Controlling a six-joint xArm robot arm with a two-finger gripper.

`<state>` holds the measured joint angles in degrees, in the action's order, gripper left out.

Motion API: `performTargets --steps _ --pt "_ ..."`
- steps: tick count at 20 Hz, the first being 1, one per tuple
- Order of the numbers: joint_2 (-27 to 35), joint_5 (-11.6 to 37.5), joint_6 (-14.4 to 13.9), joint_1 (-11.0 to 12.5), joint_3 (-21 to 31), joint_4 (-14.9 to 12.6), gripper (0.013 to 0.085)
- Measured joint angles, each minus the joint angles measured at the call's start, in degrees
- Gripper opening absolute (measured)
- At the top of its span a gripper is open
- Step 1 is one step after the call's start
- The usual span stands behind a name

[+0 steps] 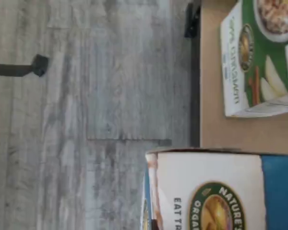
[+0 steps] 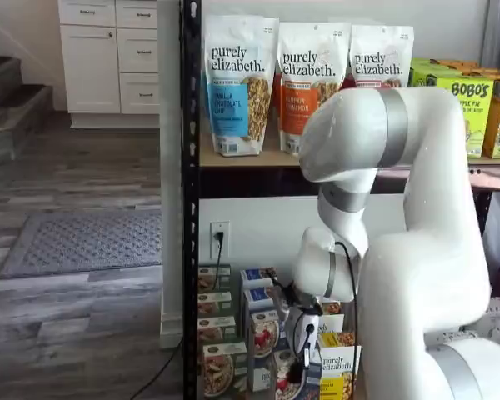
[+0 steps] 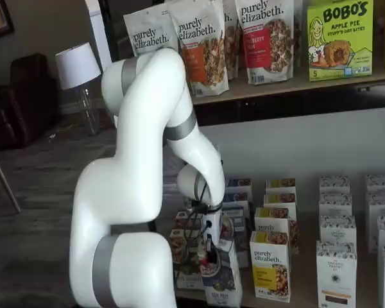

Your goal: Pick up the blue and white box that is on the bottom shelf, the second box from the left

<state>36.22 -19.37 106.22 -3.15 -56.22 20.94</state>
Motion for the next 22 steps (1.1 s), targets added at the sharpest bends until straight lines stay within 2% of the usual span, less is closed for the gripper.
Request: performTargets --steps 6,10,15,19,22 --pt "-6.3 1.7 -5.0 -0.5 7.8 -5.0 0.0450" --pt "-11.0 1.7 -6.6 -0.8 12.3 -6.3 0.0450" --pt "-19.2 -0.4 -10.8 -0.9 18.7 -10.5 0.0450" --pt "-24.9 -2.5 -11.4 -0.9 22.0 -10.9 0.0450" --pt "-28.8 -5.4 -12.9 -0.7 23.5 -12.6 0.0450"
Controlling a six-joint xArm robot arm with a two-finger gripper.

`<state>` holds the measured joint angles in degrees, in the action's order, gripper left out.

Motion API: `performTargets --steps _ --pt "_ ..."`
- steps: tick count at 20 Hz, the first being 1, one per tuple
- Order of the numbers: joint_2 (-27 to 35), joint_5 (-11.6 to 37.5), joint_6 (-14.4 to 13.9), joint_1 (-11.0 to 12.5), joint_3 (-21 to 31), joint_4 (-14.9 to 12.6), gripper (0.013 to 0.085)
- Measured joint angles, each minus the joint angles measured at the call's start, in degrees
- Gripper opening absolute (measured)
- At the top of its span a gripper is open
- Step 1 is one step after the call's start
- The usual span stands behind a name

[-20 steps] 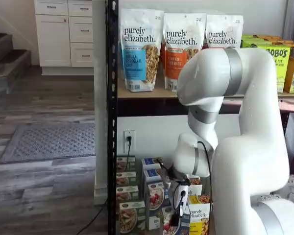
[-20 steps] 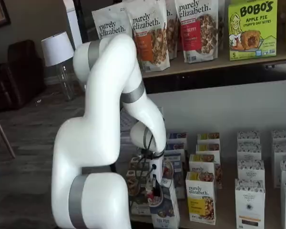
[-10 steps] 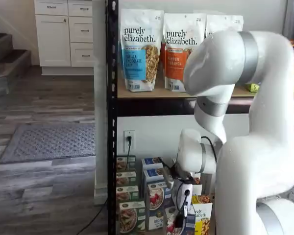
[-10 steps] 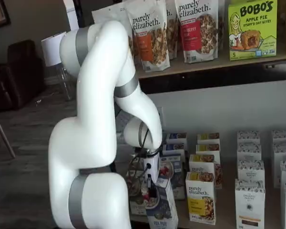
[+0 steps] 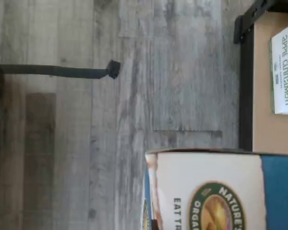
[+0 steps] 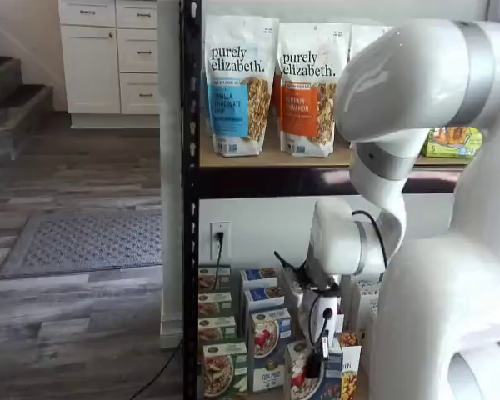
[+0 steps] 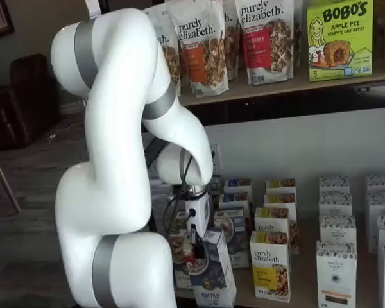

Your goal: Pick up the blue and white box that is on the bottom shelf, the second box from the left

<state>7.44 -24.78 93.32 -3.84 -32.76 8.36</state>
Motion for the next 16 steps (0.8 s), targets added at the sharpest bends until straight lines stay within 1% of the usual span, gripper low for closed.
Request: performTargets --steps 1,4,8,12,16 --pt "-1.4 -1.5 -0.5 0.1 0.4 -0.5 0.0450" --pt "-4.6 -4.9 -0.9 0.3 1.1 -1.0 0.0450" --pt "-9.5 -8.5 -0.4 0.5 2.3 -0.3 0.0450" --pt "-14.1 -12.6 -0.5 0.5 3.0 0.0 0.0450" --pt "-17.5 -14.4 -0.6 0.3 4.1 0.5 0.0450"
